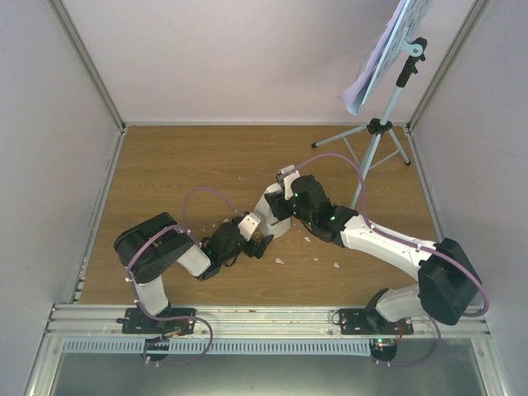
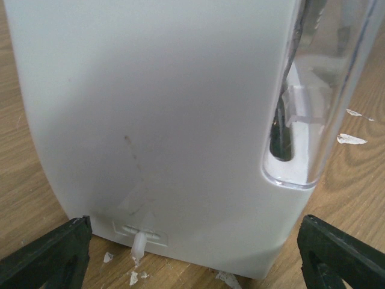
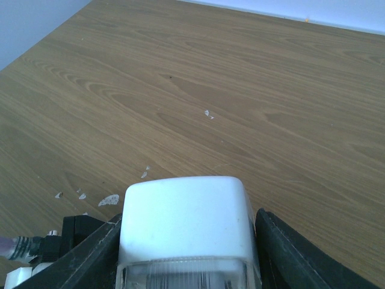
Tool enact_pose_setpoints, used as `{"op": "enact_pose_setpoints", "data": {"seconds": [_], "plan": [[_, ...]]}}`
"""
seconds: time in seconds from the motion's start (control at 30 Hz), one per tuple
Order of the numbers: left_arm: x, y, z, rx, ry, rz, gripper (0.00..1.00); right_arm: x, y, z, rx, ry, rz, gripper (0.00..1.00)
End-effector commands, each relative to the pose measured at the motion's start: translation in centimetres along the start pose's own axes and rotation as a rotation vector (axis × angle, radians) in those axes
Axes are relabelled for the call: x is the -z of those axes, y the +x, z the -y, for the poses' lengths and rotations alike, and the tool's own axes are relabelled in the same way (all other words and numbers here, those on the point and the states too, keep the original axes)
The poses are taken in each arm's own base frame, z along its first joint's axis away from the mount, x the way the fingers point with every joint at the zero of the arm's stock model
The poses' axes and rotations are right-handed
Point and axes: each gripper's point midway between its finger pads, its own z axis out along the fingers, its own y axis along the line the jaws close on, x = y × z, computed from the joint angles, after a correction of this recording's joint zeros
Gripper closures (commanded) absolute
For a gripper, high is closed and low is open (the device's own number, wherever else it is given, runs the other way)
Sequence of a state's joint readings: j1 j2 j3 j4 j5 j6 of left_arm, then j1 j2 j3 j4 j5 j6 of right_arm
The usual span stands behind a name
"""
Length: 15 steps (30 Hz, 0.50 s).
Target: Pack up the instrument practice props
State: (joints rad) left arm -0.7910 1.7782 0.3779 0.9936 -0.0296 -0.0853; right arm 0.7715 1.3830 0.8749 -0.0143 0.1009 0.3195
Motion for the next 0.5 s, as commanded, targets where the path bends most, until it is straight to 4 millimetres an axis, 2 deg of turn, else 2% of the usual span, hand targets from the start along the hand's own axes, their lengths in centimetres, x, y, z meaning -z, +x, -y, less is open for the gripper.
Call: {"op": "enact_pose_setpoints", "data": {"seconds": [0.0,0.33,0.47], "plan": [[-0.39,-1.86,-0.49,-0.002,-0.027,0.073,0.11,-0.68,1.76,-0.24,-0.018,-0.007,-0.054,0.46],[-0.68,-1.32,-1.02,0.023,-0.056,0.053,0.12,-0.77,1.72,-0.34,-0.022,-0.013,-0.052,0.46],[-0.81,-1.55,-1.23,0.034,-0.069,0.056,0.22,-0.79,1.77,-0.31,-0.023,-0.011,-0.052,0.46]]}}
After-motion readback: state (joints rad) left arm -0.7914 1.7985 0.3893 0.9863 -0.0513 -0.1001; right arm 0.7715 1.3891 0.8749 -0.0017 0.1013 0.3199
